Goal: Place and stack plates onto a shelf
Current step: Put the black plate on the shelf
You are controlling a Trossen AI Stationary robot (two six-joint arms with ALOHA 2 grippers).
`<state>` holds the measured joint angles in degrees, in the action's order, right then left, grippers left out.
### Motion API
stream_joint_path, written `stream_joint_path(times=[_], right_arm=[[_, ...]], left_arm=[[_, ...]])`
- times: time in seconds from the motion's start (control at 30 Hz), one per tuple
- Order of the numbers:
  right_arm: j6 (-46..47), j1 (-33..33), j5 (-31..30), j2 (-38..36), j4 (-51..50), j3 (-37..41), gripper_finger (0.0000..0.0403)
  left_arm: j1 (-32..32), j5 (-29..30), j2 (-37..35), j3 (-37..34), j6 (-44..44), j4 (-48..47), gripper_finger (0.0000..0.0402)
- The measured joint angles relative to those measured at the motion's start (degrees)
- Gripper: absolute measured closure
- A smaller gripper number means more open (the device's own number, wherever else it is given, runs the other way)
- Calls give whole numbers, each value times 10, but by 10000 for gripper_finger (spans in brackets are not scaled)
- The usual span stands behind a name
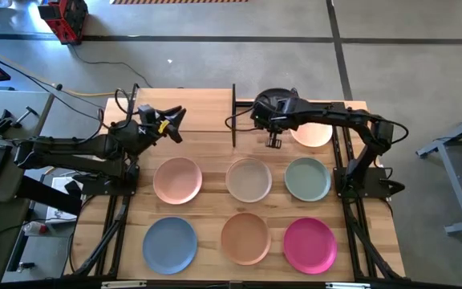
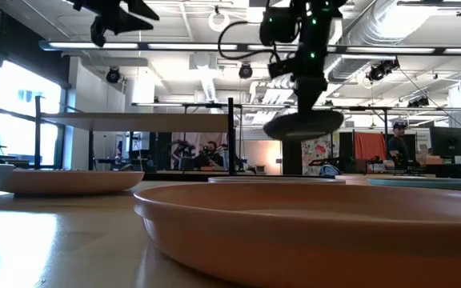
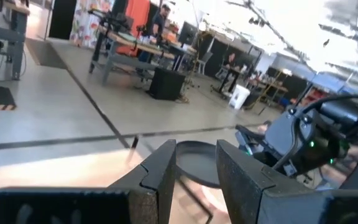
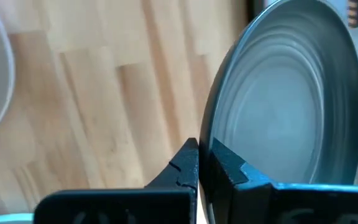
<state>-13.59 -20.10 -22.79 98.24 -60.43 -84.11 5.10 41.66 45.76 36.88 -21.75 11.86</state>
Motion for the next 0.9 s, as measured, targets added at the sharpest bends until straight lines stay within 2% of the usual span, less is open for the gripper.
stream_joint_path(times=[0.23, 0.37, 0.6, 0.9], right_arm=[[7, 0, -69, 0, -52, -84, 403], [-18, 0, -95, 0, -56, -132, 403], [-56, 0, -103, 0, -40, -209, 403], [-95, 0, -79, -1, 26, -246, 403]], left_arm=[[28, 2, 5, 58, 32, -1, 300], [50, 2, 10, 99, 34, -36, 300], [90, -3, 27, 160, 34, -139, 300], [113, -54, 33, 166, 13, -197, 300]])
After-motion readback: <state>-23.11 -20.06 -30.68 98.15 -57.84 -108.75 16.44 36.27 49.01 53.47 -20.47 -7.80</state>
